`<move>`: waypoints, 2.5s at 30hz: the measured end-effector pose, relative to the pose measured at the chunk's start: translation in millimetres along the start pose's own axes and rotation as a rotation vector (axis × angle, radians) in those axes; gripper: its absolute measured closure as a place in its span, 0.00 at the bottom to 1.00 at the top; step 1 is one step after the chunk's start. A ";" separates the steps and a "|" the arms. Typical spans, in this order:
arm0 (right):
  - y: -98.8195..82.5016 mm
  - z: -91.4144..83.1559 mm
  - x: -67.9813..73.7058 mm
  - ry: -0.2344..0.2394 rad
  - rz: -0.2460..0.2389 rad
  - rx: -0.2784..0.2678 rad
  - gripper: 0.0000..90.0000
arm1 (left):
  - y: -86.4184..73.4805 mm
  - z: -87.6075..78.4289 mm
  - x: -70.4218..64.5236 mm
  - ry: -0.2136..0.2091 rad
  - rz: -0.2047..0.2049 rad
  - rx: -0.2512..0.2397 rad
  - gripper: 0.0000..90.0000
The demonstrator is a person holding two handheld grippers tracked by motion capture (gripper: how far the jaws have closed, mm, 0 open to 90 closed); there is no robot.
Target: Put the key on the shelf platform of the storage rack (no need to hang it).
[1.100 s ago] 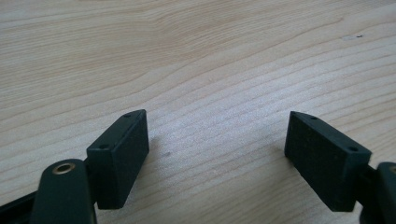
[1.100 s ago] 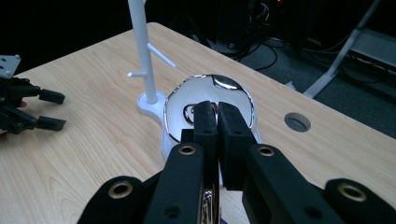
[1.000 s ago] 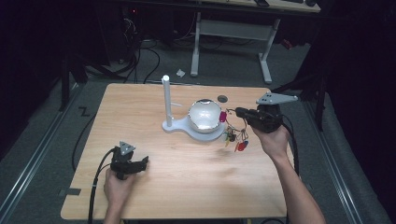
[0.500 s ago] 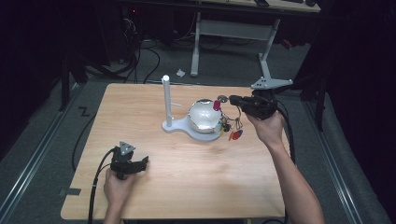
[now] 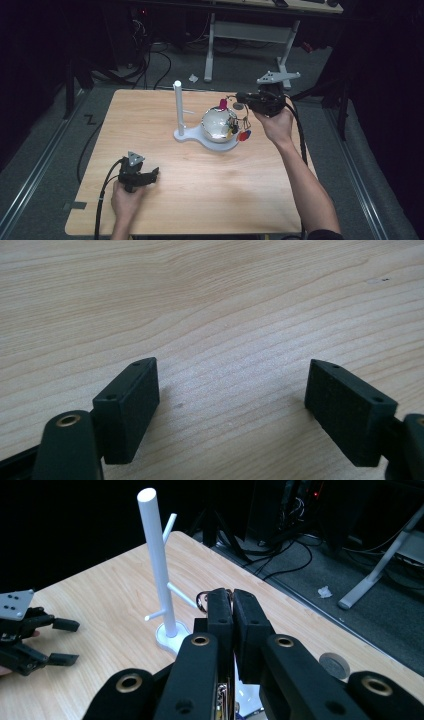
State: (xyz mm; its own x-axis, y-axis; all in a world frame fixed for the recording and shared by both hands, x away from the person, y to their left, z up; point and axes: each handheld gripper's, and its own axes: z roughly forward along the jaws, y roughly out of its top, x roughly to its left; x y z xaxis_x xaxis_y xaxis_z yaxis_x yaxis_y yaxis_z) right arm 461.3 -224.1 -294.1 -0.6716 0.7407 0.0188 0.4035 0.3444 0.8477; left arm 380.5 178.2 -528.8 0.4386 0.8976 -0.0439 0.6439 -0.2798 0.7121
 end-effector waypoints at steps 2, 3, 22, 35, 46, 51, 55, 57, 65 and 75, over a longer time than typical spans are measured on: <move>2.1 4.6 -0.7 0.001 0.001 0.000 0.98 | 0.0 0.0 0.0 0.000 0.000 0.000 0.25; 3.2 6.9 -1.0 0.000 0.001 0.004 0.98 | 0.0 -0.1 0.0 0.000 0.001 0.001 0.25; 6.9 46.0 -7.5 0.004 0.028 0.022 0.97 | 0.0 0.0 0.2 0.000 0.000 0.000 0.25; -1.1 69.8 -8.2 -0.004 0.026 0.041 0.97 | 0.0 0.0 0.1 0.001 0.001 0.000 0.25; -14.0 88.3 -7.7 -0.002 0.020 0.071 0.97 | 0.1 0.1 -0.2 0.003 0.001 0.000 0.25; -20.9 94.9 -8.0 0.000 0.027 0.091 0.97 | 0.0 0.1 -0.3 0.003 0.000 0.000 0.25; -24.8 98.6 -7.4 -0.004 0.018 0.103 0.97 | 0.0 0.1 -0.3 0.003 0.000 0.000 0.25; -26.0 100.6 -6.7 0.000 0.018 0.103 0.97 | 0.0 0.1 -0.3 0.003 0.001 0.000 0.25; -32.6 107.9 -8.2 -0.011 0.017 0.127 0.97 | 0.1 0.1 -0.3 0.002 0.000 0.000 0.25; -13.6 94.5 -12.2 -0.033 0.013 0.076 0.97 | 0.1 0.1 -0.1 0.003 0.003 0.000 0.25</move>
State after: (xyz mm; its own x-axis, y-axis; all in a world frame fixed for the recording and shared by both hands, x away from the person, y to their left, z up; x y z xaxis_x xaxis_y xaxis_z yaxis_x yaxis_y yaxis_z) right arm 522.8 -183.3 -356.0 -0.6457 0.7635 0.0106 0.4589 0.3770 0.8045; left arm 380.6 178.0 -528.9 0.4381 0.8981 -0.0396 0.6426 -0.2821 0.7124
